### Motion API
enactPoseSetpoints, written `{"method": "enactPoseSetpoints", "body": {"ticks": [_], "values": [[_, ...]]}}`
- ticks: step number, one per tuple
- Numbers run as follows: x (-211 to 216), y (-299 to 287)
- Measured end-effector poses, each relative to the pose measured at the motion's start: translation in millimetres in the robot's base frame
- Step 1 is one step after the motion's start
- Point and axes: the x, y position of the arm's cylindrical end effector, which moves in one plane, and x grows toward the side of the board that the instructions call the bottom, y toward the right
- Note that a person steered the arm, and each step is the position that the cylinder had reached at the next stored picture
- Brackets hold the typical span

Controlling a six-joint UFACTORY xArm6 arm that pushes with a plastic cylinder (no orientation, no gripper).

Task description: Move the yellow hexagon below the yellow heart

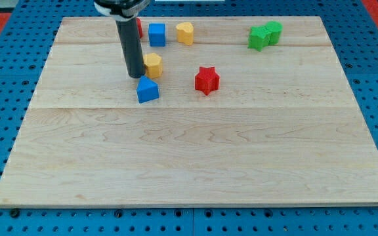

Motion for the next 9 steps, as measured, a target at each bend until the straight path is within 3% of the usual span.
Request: {"method": "enactPoseSetpoints", "body": {"ticks": [2,3,5,6,7,9], "values": [[0,49],[-39,41],[-1,76],[-7,110],[-34,79],[-34,91]]}}
